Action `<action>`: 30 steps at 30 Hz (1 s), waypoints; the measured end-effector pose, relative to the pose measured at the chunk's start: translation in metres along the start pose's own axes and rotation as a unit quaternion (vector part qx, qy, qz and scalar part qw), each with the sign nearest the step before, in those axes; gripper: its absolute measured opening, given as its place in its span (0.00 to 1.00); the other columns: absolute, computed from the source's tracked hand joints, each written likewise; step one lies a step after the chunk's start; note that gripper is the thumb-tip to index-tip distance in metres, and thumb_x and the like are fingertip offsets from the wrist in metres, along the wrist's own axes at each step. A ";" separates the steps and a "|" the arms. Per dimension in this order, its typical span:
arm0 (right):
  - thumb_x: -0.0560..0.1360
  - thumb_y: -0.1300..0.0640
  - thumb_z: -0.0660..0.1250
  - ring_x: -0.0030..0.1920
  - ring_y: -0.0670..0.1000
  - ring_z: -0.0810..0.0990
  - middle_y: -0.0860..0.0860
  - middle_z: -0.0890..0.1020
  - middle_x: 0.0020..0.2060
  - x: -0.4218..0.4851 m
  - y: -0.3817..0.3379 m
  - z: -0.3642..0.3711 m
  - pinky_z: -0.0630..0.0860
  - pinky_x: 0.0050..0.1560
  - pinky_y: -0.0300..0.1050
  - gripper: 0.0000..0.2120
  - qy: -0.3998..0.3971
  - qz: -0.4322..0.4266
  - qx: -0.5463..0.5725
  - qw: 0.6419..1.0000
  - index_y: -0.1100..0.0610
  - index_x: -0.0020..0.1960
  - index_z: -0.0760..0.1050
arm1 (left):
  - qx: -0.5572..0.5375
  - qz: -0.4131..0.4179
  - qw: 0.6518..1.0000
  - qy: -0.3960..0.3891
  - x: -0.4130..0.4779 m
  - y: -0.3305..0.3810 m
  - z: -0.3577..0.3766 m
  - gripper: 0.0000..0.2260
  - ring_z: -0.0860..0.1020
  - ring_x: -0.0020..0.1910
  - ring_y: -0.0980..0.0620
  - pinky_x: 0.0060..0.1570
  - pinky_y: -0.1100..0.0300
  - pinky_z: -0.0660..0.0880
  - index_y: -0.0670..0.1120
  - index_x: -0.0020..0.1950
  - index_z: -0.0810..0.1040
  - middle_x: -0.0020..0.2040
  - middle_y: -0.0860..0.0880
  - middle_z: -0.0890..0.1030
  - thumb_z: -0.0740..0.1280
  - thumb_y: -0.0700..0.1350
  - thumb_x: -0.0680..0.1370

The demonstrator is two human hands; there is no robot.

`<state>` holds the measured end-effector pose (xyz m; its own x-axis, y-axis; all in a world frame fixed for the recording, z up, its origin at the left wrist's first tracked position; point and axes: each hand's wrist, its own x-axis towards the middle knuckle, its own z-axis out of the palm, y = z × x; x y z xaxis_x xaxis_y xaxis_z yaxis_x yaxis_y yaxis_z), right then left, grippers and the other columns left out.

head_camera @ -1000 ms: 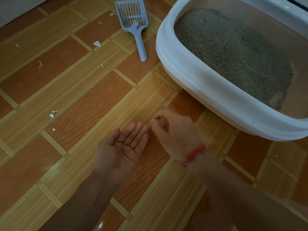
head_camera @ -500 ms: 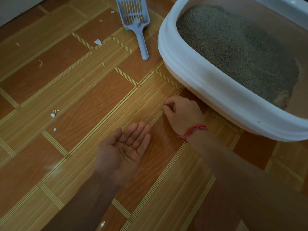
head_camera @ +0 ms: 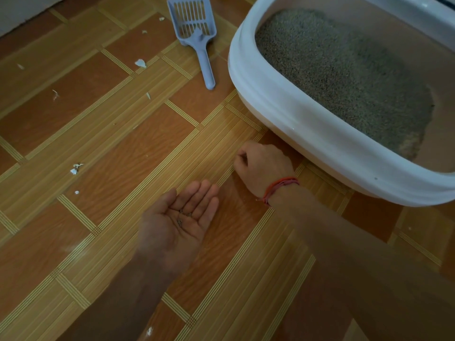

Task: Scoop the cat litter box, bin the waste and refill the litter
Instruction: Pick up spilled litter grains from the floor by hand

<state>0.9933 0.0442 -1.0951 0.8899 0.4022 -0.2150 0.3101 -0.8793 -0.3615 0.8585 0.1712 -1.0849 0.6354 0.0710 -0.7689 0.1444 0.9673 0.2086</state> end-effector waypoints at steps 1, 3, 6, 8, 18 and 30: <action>0.78 0.52 0.58 0.36 0.51 0.78 0.48 0.79 0.34 -0.001 0.000 -0.001 0.79 0.40 0.52 0.09 -0.001 0.003 0.009 1.000 0.52 0.44 0.75 | 0.000 0.001 1.000 0.000 0.000 0.000 0.000 0.24 0.84 0.53 0.41 0.53 0.44 0.79 0.35 0.44 0.85 0.54 0.39 0.84 0.55 0.46 0.84; 0.78 0.52 0.59 0.35 0.51 0.78 0.47 0.79 0.33 -0.006 -0.004 -0.004 0.79 0.39 0.52 0.08 0.006 0.000 0.036 0.999 0.50 0.43 0.74 | 0.000 0.003 1.000 -0.002 -0.001 0.000 0.000 0.24 0.84 0.53 0.41 0.53 0.43 0.79 0.35 0.44 0.85 0.54 0.38 0.84 0.55 0.46 0.84; 0.77 0.51 0.60 0.30 0.48 0.75 0.47 0.77 0.28 -0.023 -0.017 -0.015 0.76 0.33 0.47 0.07 0.006 -0.026 0.084 0.996 0.49 0.43 0.74 | -0.001 0.002 1.000 -0.007 -0.001 0.000 0.000 0.22 0.84 0.53 0.41 0.52 0.44 0.79 0.34 0.45 0.84 0.54 0.38 0.84 0.55 0.46 0.83; 0.78 0.50 0.60 0.28 0.44 0.73 0.46 0.75 0.27 -0.037 -0.028 -0.020 0.72 0.30 0.43 0.06 -0.009 -0.053 0.105 0.993 0.49 0.44 0.74 | -0.004 0.000 1.000 -0.010 -0.001 0.000 0.000 0.22 0.84 0.53 0.42 0.51 0.46 0.81 0.35 0.45 0.84 0.53 0.38 0.84 0.55 0.46 0.83; 0.76 0.49 0.63 0.39 0.51 0.82 0.47 0.82 0.37 -0.076 -0.058 -0.002 0.79 0.38 0.51 0.05 -0.037 -0.145 0.138 0.979 0.49 0.46 0.75 | 0.034 -0.025 0.999 -0.016 0.002 0.002 -0.008 0.21 0.83 0.53 0.45 0.53 0.51 0.80 0.37 0.65 0.76 0.55 0.40 0.82 0.54 0.50 0.83; 0.78 0.48 0.63 0.37 0.41 0.75 0.38 0.73 0.32 -0.010 0.005 -0.007 0.75 0.41 0.40 0.07 0.081 0.031 0.123 0.989 0.46 0.47 0.79 | 0.000 0.009 1.000 -0.008 -0.002 0.000 0.001 0.22 0.84 0.52 0.41 0.51 0.44 0.80 0.34 0.44 0.84 0.52 0.38 0.85 0.56 0.45 0.83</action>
<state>0.9886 0.0336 -1.0884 0.9527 0.2863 -0.1020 0.1808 -0.8036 -0.5670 0.8578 0.1711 -1.0829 0.6499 0.0840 -0.7553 0.1327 0.9661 0.2216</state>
